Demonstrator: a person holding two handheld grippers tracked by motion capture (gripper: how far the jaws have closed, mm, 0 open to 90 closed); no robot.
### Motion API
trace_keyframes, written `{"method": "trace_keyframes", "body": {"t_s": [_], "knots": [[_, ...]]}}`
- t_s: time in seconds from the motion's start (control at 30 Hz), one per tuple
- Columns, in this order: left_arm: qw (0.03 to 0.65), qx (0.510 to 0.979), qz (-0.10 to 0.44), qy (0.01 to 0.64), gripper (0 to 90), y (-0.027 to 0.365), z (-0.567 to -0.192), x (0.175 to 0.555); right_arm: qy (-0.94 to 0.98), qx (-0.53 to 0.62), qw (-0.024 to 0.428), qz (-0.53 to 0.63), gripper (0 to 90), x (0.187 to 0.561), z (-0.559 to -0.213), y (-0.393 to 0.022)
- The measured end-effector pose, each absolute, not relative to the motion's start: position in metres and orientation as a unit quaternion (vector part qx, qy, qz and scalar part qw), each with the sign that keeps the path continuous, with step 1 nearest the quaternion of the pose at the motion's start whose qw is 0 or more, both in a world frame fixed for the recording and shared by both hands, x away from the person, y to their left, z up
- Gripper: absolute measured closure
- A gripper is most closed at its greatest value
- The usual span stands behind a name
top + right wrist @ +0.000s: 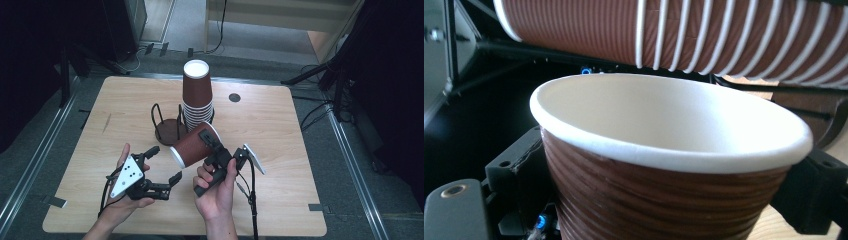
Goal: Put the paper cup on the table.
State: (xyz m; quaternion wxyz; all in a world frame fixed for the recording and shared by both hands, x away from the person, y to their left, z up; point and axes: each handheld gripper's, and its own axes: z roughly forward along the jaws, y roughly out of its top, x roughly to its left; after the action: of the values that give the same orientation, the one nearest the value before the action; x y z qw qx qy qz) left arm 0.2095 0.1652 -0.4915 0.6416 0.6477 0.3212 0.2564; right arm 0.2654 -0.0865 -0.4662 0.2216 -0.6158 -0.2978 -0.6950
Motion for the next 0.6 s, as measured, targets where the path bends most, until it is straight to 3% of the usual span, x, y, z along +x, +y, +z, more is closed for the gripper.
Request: {"method": "trace_keyframes", "body": {"t_s": [0.6], "knots": [[0.615, 0.623, 0.259, 0.408, 0.0, 0.226, -0.520, 0.210, -0.408, -0.569, 0.067, -0.711, 11.0, 0.266, -0.434, -0.090]]}}
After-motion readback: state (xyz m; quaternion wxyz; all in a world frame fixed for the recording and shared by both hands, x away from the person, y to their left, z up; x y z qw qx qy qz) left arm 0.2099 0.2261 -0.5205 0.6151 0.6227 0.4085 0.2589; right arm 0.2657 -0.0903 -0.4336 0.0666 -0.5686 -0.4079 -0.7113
